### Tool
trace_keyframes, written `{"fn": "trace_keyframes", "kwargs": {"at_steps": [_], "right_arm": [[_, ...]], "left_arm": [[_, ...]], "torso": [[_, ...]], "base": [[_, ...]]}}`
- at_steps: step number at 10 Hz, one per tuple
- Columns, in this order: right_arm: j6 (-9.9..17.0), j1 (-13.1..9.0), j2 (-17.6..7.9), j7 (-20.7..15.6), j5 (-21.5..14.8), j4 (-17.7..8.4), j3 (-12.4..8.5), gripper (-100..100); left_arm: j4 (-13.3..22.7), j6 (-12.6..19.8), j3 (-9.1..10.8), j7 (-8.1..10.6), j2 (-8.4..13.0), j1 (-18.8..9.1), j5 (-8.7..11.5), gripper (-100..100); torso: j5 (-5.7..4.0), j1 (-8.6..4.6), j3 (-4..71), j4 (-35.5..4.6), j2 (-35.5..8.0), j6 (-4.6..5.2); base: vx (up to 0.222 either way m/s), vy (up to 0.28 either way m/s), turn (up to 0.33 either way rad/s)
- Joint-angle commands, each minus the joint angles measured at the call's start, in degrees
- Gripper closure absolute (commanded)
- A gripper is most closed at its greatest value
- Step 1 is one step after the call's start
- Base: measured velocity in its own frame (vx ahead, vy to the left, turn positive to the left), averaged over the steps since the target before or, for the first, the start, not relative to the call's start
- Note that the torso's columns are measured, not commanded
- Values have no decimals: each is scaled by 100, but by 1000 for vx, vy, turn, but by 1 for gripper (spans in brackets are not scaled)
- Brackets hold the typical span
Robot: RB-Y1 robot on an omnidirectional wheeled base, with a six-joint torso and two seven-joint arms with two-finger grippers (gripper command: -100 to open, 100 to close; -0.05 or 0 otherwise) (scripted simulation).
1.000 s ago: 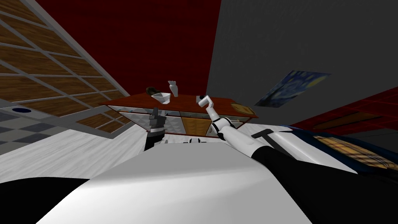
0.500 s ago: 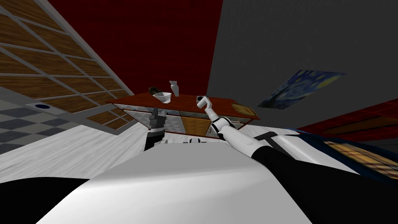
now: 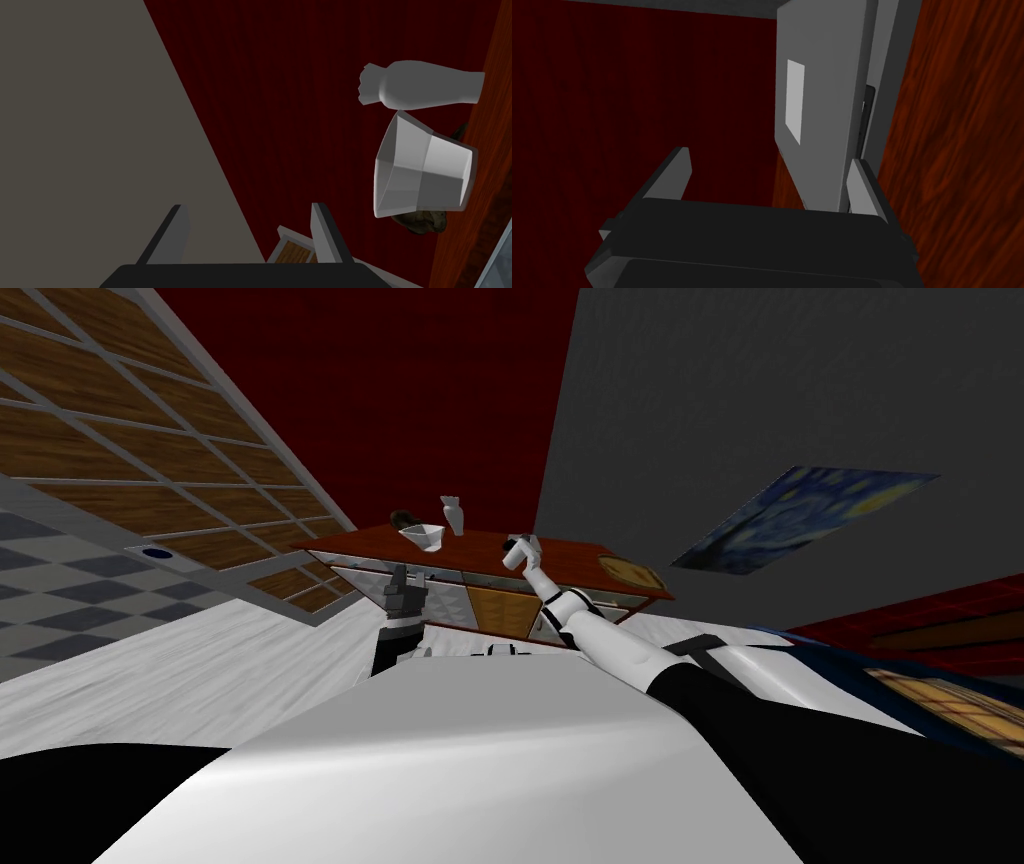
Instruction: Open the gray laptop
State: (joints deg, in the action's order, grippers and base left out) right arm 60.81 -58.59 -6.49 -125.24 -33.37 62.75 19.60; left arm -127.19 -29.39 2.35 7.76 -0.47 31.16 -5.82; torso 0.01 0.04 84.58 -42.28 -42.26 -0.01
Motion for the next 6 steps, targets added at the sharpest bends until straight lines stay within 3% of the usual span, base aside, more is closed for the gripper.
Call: {"fn": "trace_keyframes", "kwargs": {"at_steps": [1,4,5,6], "right_arm": [[51,-6,69,-351,-113,-62,210,-100],[68,-14,113,-456,-152,-87,282,-100],[-213,272,196,-194,133,200,574,-100],[-279,619,196,-167,338,281,729,-100]], "left_arm": [[0,0,0,0,0,0,0,0],[0,0,0,0,0,0,0,0],[0,0,0,0,0,0,0,0],[0,0,0,0,0,3,0,0]], "torso": [[-2,-8,-1,0,-1,2],[1,3,-2,-1,-4,1],[1,5,0,-1,0,2],[-2,-6,22,11,42,3]], "base": [[-15,-62,56],[-13,-33,40],[152,-31,-6],[257,-46,-1]]}}
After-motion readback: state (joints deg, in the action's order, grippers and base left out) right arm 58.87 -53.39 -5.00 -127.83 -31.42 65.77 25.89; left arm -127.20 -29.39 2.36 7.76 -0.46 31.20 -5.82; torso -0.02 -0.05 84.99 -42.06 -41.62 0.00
